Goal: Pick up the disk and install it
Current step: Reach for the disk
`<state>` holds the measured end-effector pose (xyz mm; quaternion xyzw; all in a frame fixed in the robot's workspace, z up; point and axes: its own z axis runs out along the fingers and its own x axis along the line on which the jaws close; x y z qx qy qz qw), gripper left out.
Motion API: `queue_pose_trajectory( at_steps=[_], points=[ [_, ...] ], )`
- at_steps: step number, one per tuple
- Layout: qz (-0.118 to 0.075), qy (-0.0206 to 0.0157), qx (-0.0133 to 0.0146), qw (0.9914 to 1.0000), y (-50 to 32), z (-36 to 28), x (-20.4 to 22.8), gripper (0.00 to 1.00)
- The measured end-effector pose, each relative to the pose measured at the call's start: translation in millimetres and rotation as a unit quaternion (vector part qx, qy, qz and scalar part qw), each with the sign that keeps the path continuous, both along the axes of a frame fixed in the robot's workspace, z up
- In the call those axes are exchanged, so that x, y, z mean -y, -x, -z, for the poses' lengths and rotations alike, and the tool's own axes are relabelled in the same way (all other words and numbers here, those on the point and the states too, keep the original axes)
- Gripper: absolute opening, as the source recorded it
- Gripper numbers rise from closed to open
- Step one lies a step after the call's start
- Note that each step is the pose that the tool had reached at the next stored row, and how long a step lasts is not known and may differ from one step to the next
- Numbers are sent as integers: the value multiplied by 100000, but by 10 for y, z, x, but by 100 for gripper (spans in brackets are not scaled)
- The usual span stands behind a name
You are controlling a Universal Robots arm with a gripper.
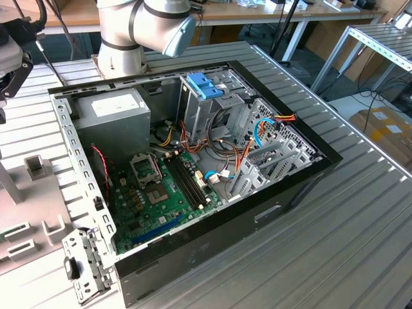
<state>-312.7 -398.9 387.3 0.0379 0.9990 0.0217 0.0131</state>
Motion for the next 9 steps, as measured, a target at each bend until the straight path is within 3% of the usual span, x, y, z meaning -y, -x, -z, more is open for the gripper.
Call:
queue_pose_trajectory(
  at_steps=[9],
  points=[
    [-1, 5, -2, 100000, 38, 2, 0, 11]
  ],
)
